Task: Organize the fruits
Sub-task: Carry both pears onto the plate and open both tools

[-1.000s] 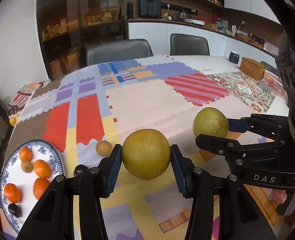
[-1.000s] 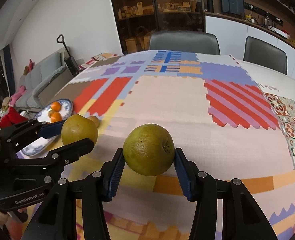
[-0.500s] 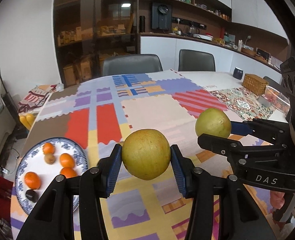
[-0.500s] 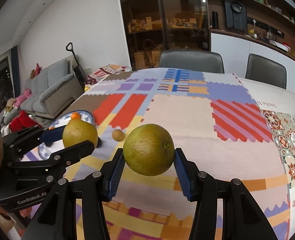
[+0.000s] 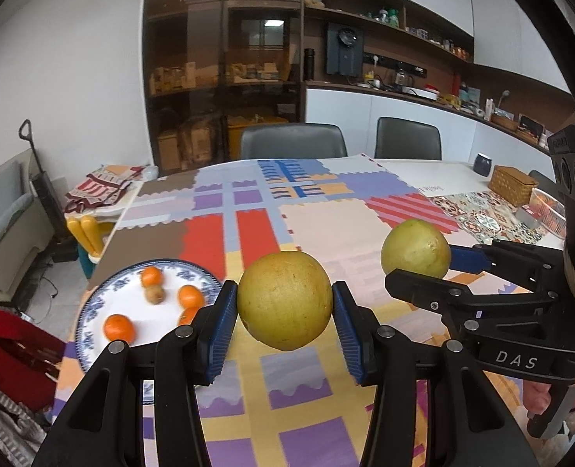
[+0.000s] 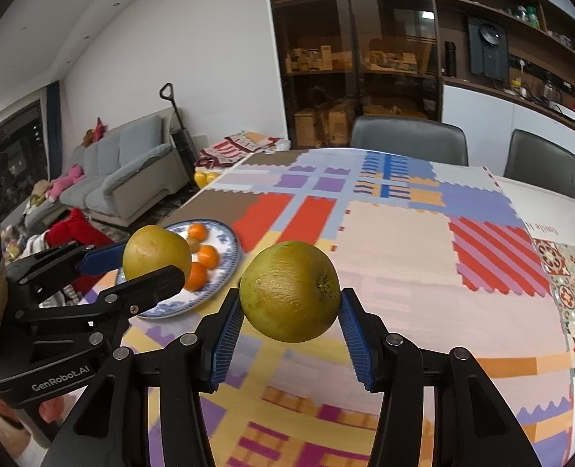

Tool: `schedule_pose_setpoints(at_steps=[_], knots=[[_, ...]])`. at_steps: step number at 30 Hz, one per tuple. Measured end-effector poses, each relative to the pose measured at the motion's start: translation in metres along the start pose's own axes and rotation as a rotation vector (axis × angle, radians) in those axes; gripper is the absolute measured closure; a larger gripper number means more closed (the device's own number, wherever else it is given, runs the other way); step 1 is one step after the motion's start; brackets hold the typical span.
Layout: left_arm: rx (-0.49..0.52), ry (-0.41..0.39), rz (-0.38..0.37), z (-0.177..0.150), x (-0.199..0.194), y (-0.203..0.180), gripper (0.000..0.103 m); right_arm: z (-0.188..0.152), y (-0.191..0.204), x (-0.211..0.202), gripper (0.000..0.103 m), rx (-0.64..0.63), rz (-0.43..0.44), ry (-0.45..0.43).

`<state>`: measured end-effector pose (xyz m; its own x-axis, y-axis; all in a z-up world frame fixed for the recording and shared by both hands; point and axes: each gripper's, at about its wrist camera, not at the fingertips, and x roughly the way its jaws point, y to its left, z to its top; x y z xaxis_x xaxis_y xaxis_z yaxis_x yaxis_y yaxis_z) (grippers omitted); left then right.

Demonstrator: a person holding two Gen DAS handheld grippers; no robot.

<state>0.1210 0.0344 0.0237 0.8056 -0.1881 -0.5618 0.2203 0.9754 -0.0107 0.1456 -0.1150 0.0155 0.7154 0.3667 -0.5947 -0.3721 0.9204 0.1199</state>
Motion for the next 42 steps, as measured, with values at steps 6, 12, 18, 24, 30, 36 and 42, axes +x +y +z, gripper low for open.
schedule_pose_setpoints(at_steps=[6,12,18,24,30,36,42], knots=[[-0.020,-0.018,0.034,-0.004,-0.016,0.018,0.055,0.006,0.020,0.000,0.052,-0.021,0.029,-0.010],[-0.043,-0.033,0.069,-0.004,-0.027,0.038,0.055,0.013,0.041,0.004,0.052,-0.040,0.061,-0.020],[-0.053,-0.045,0.111,-0.006,-0.037,0.059,0.055,0.019,0.062,0.014,0.052,-0.063,0.095,-0.016],[-0.051,-0.046,0.153,-0.007,-0.041,0.080,0.055,0.025,0.080,0.028,0.052,-0.074,0.127,-0.003],[-0.054,-0.031,0.179,-0.011,-0.036,0.104,0.055,0.033,0.097,0.048,0.052,-0.093,0.147,0.016],[-0.060,0.002,0.182,-0.012,-0.021,0.130,0.055,0.039,0.112,0.068,0.052,-0.121,0.153,0.038],[-0.056,0.044,0.169,-0.009,0.003,0.154,0.055,0.045,0.125,0.095,0.052,-0.131,0.156,0.084]])
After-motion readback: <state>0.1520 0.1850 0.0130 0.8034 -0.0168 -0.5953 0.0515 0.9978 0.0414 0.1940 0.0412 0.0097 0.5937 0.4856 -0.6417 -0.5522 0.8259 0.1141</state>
